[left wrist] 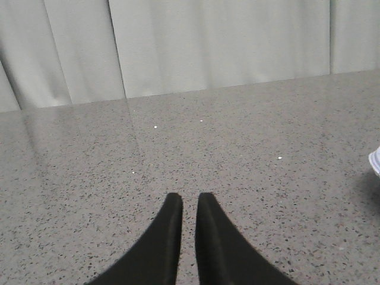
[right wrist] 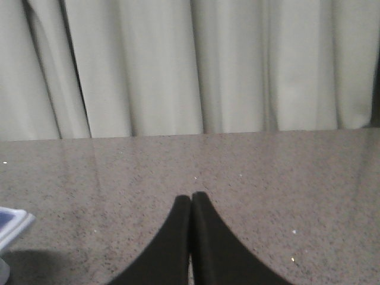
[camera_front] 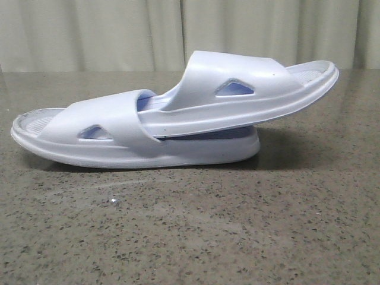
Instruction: Insert blue slippers together front up
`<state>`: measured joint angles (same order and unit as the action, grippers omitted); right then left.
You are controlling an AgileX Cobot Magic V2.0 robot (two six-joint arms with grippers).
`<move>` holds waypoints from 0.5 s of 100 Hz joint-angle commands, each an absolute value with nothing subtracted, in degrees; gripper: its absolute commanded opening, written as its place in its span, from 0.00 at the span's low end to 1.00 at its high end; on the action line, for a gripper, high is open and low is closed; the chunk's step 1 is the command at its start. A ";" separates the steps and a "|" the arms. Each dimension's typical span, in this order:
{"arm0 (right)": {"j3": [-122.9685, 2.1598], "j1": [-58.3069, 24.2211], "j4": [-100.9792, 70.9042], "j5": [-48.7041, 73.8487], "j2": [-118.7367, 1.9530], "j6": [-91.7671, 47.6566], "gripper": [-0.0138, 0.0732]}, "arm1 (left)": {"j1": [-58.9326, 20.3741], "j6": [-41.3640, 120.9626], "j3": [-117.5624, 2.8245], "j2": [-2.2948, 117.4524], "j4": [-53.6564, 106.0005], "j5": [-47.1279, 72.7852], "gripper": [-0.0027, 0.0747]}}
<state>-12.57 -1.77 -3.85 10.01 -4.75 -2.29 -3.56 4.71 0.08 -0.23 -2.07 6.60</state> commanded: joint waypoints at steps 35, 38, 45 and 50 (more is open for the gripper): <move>-0.56 -1.07 0.00 0.00 1.79 2.34 0.04 | -3.40 4.24 0.63 -1.95 -1.57 1.66 0.06; -0.15 -1.07 0.00 -0.59 1.79 2.77 0.04 | -3.40 4.24 0.63 -1.95 -1.57 1.66 0.06; 0.58 -1.07 1.31 -1.31 1.79 4.18 0.04 | -3.40 4.24 0.63 -1.95 -1.57 1.66 0.06; 1.00 -1.07 2.11 -1.83 1.79 4.94 0.04 | -3.40 4.24 0.63 -1.95 -1.57 1.66 0.06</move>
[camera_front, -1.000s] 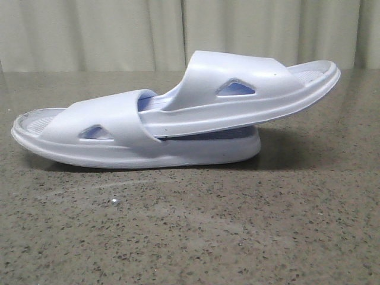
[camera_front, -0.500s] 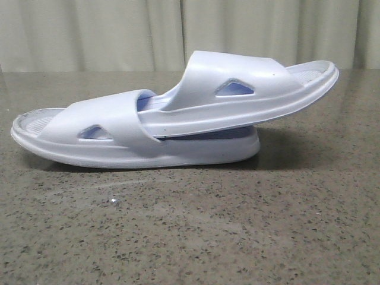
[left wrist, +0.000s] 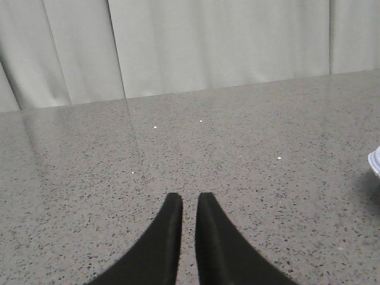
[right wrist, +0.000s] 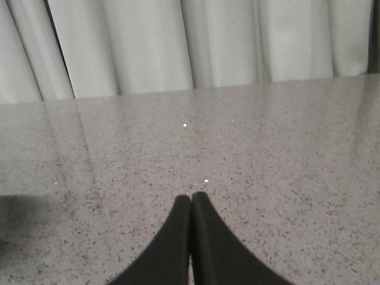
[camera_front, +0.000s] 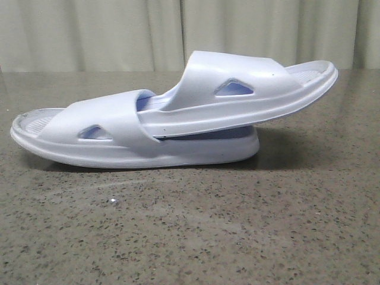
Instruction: Insert blue slippers together front up
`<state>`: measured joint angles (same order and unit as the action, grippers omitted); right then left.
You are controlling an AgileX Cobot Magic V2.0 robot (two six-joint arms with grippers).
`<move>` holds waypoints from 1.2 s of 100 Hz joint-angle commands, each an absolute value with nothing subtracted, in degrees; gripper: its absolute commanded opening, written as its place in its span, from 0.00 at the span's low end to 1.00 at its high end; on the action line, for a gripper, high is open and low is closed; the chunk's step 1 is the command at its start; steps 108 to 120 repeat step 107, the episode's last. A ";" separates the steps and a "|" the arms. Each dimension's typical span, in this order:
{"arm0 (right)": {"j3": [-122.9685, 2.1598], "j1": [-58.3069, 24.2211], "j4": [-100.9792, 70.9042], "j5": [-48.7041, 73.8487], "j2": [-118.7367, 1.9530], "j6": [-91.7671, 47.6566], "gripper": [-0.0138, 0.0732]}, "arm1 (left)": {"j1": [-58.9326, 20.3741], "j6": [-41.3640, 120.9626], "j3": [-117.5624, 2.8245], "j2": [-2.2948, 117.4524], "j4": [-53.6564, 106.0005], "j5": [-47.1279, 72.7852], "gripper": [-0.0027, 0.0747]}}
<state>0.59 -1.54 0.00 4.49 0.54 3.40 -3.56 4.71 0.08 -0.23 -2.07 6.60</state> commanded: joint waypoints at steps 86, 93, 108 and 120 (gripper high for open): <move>1.77 -1.07 3.57 -2.88 1.79 6.04 0.04 | -3.40 4.24 0.63 -1.95 -1.57 1.66 0.06; 1.77 -1.07 3.57 -2.88 1.79 6.04 0.04 | -3.40 4.24 0.63 -1.95 -1.57 1.66 0.06; 1.77 -1.07 3.57 -2.88 1.79 6.04 0.04 | -3.40 4.24 0.63 -1.95 -1.57 1.66 0.06; 1.77 -1.07 3.57 -2.88 1.79 6.04 0.04 | -3.40 4.24 0.63 -1.95 -1.57 1.66 0.06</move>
